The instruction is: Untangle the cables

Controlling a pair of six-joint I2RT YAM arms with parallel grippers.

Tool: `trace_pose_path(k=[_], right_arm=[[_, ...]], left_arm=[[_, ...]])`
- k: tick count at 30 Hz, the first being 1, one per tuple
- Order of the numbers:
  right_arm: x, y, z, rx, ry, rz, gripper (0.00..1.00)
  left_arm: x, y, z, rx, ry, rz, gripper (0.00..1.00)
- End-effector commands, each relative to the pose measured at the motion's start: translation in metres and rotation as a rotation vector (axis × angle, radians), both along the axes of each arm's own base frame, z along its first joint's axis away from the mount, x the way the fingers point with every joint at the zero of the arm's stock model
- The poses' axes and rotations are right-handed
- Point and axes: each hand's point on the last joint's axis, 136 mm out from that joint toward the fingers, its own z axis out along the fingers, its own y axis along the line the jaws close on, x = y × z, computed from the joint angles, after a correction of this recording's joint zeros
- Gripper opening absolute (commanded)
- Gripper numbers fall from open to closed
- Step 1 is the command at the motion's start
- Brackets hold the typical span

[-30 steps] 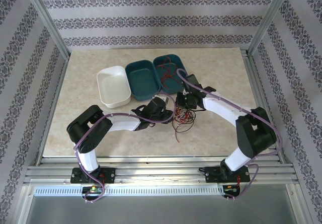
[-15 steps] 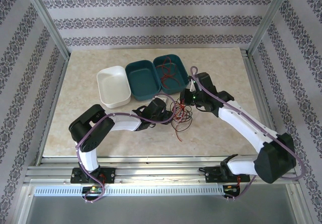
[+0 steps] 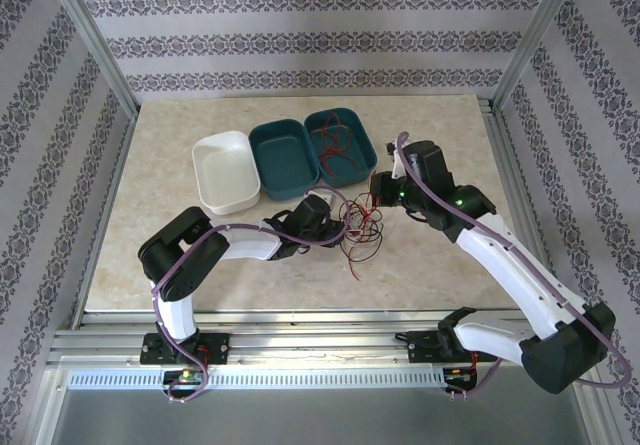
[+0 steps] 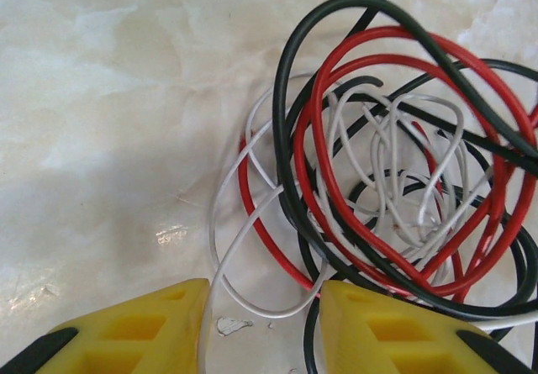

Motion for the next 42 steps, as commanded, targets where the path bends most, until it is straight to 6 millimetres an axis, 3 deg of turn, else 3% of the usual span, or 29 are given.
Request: trace_pose_path(k=[1, 10, 16, 32, 37, 42], right_arm=[[-0.002, -0.006, 0.031, -0.029, -0.089, 0.007, 0.00], [-0.014, -0.018, 0.078, -0.030, -0.213, 0.011, 0.00], [-0.032, -0.013, 0.113, 0.037, -0.286, 0.081, 0.00], [-0.046, -0.014, 0.177, 0.011, -0.425, 0.152, 0.00], [-0.043, -0.016, 0.186, -0.019, -0.439, 0.153, 0.00], [-0.031, -0.004, 0.184, -0.040, -0.415, 0.189, 0.00]], left_arm=[[0.000, -0.006, 0.004, -0.020, -0.010, -0.003, 0.38], [0.001, -0.006, 0.001, -0.016, -0.003, 0.005, 0.37], [0.002, -0.007, 0.003, -0.021, -0.008, 0.001, 0.36], [0.001, -0.005, 0.010, -0.019, -0.020, 0.002, 0.36], [0.001, -0.004, 0.012, -0.016, -0.023, 0.002, 0.36], [0.001, 0.002, 0.021, -0.014, -0.047, 0.021, 0.36]])
